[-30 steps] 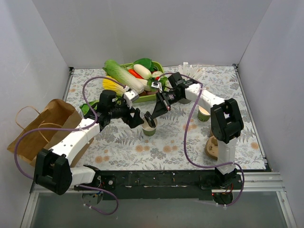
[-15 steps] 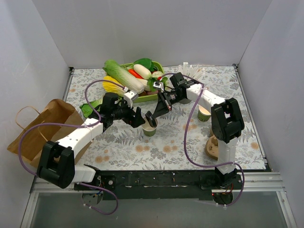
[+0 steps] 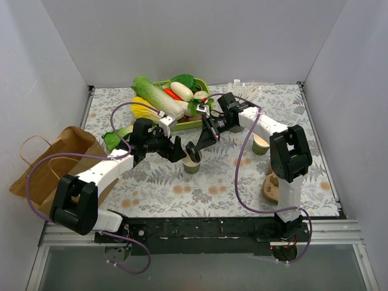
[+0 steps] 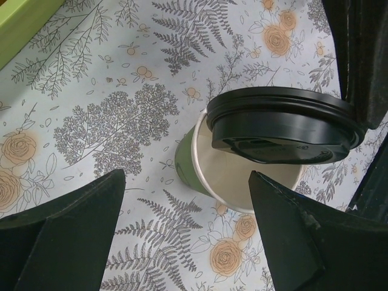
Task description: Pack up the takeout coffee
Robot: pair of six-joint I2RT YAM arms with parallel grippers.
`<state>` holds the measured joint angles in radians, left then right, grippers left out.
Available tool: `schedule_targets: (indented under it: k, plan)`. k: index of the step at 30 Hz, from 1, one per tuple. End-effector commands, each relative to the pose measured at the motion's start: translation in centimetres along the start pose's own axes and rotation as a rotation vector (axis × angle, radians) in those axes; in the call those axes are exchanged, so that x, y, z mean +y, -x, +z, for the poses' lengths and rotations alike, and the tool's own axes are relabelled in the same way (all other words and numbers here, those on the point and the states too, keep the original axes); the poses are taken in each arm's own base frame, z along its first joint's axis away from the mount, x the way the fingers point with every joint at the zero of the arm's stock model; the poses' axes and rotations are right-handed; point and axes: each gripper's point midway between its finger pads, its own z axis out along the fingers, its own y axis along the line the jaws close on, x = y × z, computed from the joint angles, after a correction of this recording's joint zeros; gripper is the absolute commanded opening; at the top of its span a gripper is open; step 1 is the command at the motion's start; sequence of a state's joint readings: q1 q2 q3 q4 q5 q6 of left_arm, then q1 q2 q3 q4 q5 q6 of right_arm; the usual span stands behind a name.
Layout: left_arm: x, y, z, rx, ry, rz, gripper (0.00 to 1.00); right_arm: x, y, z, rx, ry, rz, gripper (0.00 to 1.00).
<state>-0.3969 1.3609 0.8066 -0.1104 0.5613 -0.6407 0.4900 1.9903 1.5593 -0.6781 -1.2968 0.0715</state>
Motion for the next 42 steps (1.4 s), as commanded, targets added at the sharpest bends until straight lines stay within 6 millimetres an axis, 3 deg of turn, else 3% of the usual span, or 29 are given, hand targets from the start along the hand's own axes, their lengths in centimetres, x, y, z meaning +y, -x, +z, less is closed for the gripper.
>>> schedule_targets:
  k: [1, 10, 23, 31, 42]
  plan:
    - [-0.1, 0.3, 0.1, -0.02, -0.005, 0.01, 0.83, 0.3, 0.3, -0.5, -0.015, -0.003, -0.023, 0.01]
    - [0.2, -1.3, 0.3, 0.007, 0.008, -0.006, 0.83, -0.3, 0.4, -1.8, -0.041, -0.043, -0.027, 0.01]
    - [0.1, -1.1, 0.2, -0.007, 0.006, -0.006, 0.83, -1.0, 0.1, -2.3, -0.045, -0.118, -0.029, 0.04]
    - [-1.9, -0.9, -0.2, -0.018, -0.09, -0.014, 0.85, -1.6, 0.5, -3.0, -0.035, -0.195, -0.126, 0.07]
    - [-2.8, 0.5, -0.5, -0.053, -0.129, -0.017, 0.86, -1.9, 0.4, -3.5, -0.037, -0.238, -0.143, 0.16]
